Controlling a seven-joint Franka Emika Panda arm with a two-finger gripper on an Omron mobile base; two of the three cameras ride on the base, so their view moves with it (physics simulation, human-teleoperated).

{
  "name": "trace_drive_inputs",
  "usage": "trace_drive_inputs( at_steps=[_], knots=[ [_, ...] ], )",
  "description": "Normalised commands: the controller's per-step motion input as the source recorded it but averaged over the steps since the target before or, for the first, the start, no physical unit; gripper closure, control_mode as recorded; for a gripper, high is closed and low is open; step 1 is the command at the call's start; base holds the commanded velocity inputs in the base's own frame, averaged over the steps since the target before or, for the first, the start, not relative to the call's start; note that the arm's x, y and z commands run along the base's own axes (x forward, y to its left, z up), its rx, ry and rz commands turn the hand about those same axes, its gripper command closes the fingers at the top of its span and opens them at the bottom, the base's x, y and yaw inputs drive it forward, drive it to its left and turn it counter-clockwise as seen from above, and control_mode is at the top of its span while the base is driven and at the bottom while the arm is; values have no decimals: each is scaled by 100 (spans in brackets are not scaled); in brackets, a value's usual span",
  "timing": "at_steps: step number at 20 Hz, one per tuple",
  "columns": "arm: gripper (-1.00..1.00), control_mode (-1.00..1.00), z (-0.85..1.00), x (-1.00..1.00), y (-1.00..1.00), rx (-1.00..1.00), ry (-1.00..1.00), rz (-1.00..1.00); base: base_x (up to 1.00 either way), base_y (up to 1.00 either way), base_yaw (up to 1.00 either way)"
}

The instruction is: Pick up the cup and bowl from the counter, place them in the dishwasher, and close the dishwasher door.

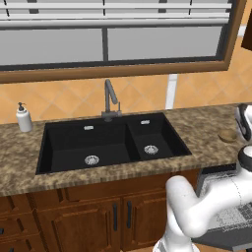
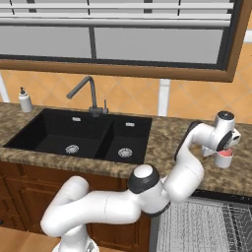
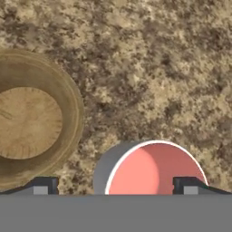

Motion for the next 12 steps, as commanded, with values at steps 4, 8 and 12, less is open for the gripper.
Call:
trace_drive_inputs(
  at_steps=[4,8,12],
  knots=[
    [-100,-100,-17,10,-8,0,0,5,0,0,0],
    [-100,-100,-41,-39,7,-3,0,0,0,0,0],
    [100,-100,-56,-6,10,-3,8,0,0,0,0]
  ],
)
